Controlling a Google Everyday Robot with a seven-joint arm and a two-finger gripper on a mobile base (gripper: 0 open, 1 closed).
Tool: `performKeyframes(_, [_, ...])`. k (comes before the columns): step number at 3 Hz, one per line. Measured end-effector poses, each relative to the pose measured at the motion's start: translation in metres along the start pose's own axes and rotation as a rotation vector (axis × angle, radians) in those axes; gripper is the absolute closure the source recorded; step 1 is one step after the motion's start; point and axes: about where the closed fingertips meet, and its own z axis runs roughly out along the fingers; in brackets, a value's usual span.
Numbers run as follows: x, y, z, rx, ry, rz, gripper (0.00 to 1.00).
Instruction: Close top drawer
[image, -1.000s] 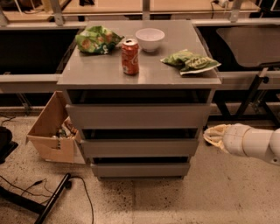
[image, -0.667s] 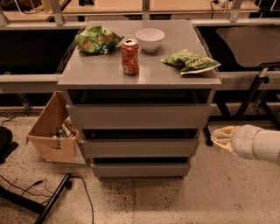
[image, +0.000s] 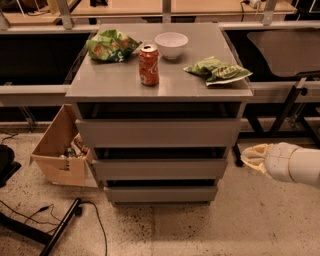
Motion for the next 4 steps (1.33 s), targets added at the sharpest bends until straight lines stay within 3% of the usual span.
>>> performKeyframes(3, [-0.0001,0.0000,0.0001,0.000,0.000,0.000,0.14])
performKeyframes(4, [-0.0001,0.0000,0.0001,0.000,0.000,0.000,0.00])
